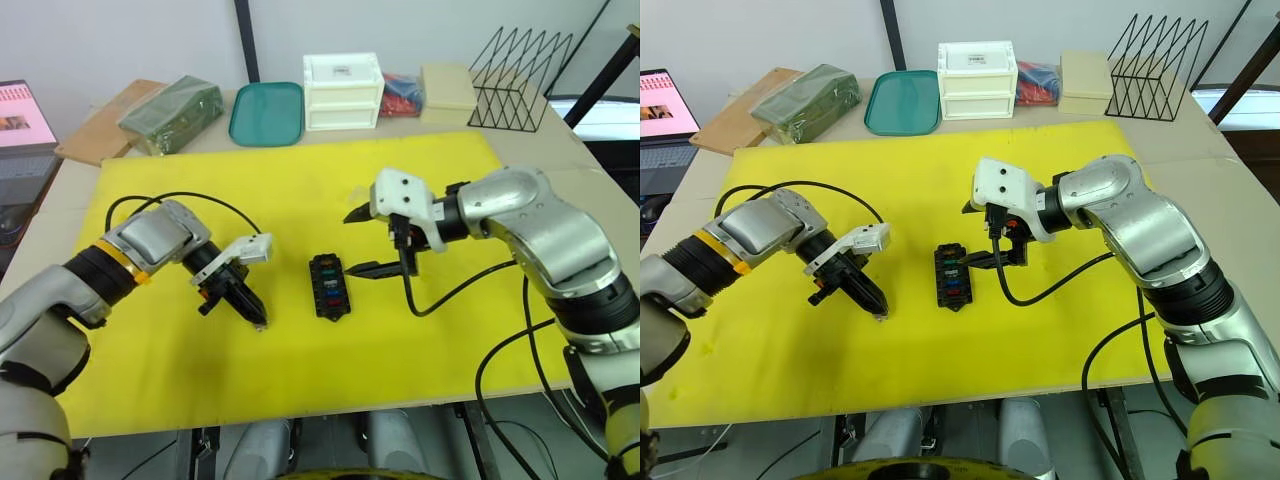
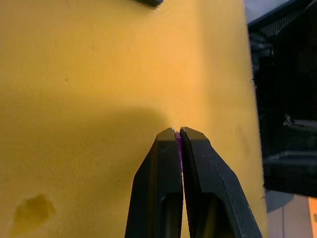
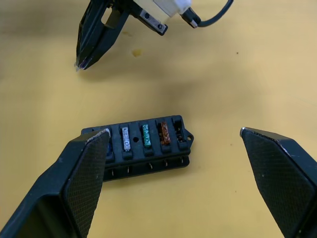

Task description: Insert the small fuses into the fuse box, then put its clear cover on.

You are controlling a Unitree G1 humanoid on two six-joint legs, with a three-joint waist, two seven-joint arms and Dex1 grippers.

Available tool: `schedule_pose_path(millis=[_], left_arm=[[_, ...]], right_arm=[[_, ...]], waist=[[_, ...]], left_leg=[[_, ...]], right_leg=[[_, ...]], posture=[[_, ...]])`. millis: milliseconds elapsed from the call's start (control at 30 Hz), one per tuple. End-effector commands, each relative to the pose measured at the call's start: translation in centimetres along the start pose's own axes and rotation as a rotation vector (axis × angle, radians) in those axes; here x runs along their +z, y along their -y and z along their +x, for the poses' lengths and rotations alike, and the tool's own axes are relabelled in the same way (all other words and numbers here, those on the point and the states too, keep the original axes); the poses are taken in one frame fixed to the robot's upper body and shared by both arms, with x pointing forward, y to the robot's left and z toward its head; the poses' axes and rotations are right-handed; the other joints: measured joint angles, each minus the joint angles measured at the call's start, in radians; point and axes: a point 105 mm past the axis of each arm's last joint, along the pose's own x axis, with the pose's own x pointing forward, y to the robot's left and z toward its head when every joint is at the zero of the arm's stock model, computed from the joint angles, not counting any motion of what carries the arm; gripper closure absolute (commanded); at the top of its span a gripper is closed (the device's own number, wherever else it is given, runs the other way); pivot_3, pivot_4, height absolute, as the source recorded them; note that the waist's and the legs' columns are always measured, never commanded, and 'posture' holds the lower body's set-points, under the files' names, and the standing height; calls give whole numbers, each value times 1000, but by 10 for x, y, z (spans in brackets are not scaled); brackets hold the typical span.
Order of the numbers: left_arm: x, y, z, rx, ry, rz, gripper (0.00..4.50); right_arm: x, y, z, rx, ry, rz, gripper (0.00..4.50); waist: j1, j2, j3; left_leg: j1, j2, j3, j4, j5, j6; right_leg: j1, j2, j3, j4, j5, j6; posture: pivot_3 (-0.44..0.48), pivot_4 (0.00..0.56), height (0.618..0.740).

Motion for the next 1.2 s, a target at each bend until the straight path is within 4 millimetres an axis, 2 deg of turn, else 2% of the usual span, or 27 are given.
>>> schedule_pose_path(millis=[33, 167, 200, 433, 633, 667, 867, 967, 1133, 1200], left_arm=[[-1, -6, 0, 19, -31, 21, 4463], [3, -9, 1, 31, -29, 30, 4463], [3, -10, 1, 33, -27, 29, 4238], [5, -11, -5, 53, 36, 2, 2148], [27, 6, -32, 69, 235, -23, 170], [28, 8, -36, 77, 260, -29, 45], [16, 26, -61, 180, 391, -70, 45], [14, 49, -74, 266, 547, -31, 45], [17, 67, -76, 437, 778, -5, 45], [11, 78, -70, 484, 849, -10, 45]], right_arm=[[11, -2, -3, -10, 17, -60, 0], [10, -3, -2, -8, 13, -65, 0], [10, -3, -2, -8, 12, -66, 0], [10, -4, -2, -7, 12, -64, 0], [10, -6, -1, -5, 12, -61, 0], [10, -6, -1, -3, 13, -60, 0], [9, -9, 0, 8, 14, -62, 0], [13, -9, -6, 5, 29, -59, 0], [16, -14, -24, 7, 82, -38, 0], [12, -17, -34, 11, 88, -28, 0]], waist=[[0, 0, 0], [1, 0, 0], [1, 0, 0], [5, 0, 0], [5, 0, 0], [2, 0, 0], [-12, 0, 0], [-11, 0, 0], [10, 0, 0], [15, 0, 0]], left_leg=[[0, 0, 0, 0, 0, 0], [0, 0, 0, 0, 0, 0], [0, 0, 0, 0, 0, 0], [1, 0, 0, 1, 0, 0], [1, 0, -1, 3, 0, 0], [1, 0, -1, 3, 0, 0], [1, 2, 0, 0, 0, 0], [1, 2, 0, 0, 0, 0], [1, 2, -1, 0, 0, 0], [1, 2, 0, 1, 0, 0]], right_leg=[[0, 0, 0, 0, 0, 0], [1, 0, 0, 0, 0, 0], [1, 0, 0, 0, 0, 0], [2, 0, 0, 0, 0, 0], [3, 0, 0, 2, 0, 0], [2, 0, 0, 2, 0, 0], [-1, 1, 0, 2, 0, 0], [-1, 1, 1, 2, 0, 0], [1, 1, 0, -1, 1, -1], [2, 1, 0, -2, 1, -2]], posture=[[0, 150, 740], [0, 150, 740], [0, 150, 740], [0, 150, 740], [0, 150, 740], [0, 150, 740], [0, 150, 740], [0, 150, 740], [0, 150, 740], [0, 150, 740]])
